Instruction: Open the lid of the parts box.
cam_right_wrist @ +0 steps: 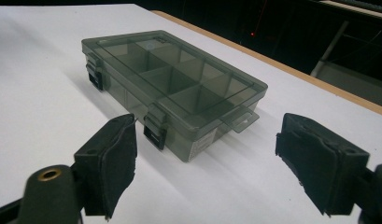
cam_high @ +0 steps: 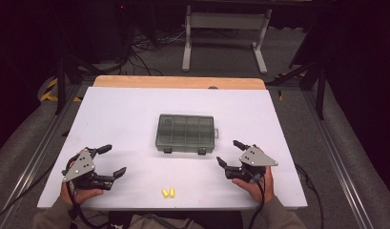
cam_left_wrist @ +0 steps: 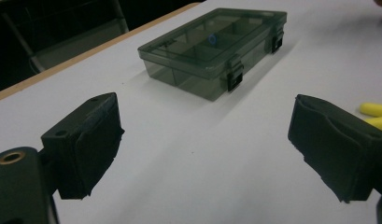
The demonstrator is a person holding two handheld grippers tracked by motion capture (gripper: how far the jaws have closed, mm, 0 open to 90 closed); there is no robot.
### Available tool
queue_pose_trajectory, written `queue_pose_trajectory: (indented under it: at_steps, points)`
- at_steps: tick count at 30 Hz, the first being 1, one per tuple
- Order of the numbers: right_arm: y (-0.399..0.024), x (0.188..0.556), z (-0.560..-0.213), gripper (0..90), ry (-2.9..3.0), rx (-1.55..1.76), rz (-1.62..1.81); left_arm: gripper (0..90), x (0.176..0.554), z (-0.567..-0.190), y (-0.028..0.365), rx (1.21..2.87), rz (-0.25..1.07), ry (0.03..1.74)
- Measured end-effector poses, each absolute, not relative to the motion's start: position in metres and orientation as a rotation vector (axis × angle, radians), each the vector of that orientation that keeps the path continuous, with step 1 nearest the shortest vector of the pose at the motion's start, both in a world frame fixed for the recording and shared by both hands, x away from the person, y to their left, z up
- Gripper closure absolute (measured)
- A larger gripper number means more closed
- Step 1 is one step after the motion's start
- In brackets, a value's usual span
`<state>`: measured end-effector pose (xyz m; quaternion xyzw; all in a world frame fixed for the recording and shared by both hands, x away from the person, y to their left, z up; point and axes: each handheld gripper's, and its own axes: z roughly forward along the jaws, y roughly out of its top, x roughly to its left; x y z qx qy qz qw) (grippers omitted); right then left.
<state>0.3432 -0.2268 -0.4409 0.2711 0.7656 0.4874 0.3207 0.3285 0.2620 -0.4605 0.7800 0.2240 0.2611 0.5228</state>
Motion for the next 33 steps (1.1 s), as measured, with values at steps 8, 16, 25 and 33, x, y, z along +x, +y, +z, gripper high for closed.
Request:
queue_pose_trajectory:
  at_steps: [8,16,25,33]
  points:
    - [-0.225,0.344,-0.442,19.0,2.024,0.711,1.275,9.9,0.332,-0.465,0.258,1.891,0.606,0.535]
    - [-0.221,0.357,-0.443,18.0,2.054,0.738,1.285,11.3,0.355,-0.463,0.242,1.926,0.577,0.498]
    - [-0.214,0.384,-0.432,15.5,2.089,0.733,1.296,11.4,0.386,-0.448,0.212,1.911,0.563,0.439]
    - [-0.195,0.409,-0.422,14.6,2.133,0.707,1.277,13.5,0.417,-0.44,0.177,1.928,0.567,0.43]
